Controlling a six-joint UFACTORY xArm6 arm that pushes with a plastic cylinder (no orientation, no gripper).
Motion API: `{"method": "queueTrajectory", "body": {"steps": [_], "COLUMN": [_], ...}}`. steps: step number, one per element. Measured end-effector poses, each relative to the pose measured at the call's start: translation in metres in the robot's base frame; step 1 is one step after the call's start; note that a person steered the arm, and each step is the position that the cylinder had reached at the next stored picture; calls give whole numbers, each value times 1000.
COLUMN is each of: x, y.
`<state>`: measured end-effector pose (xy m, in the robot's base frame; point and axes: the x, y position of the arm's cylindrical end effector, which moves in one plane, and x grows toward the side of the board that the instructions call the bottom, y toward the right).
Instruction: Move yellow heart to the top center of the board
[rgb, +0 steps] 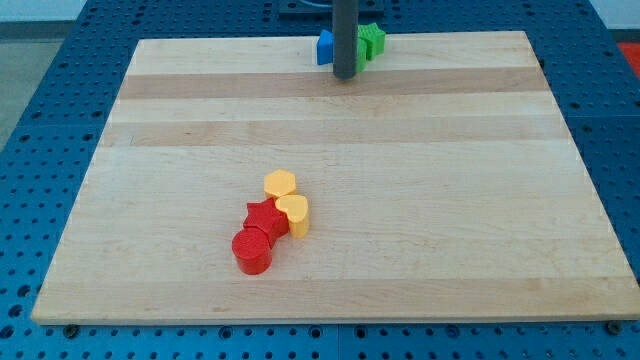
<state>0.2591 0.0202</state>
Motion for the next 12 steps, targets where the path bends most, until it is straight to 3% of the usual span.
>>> {"method": "queueTrajectory", "body": {"steps": [1, 2, 3, 5, 6, 7, 8, 9, 10, 12], "x": [-9, 16, 67, 103, 153, 204, 271, 312, 314, 297], "y": [3, 1, 27, 159, 201, 195, 130, 60, 14, -1]}}
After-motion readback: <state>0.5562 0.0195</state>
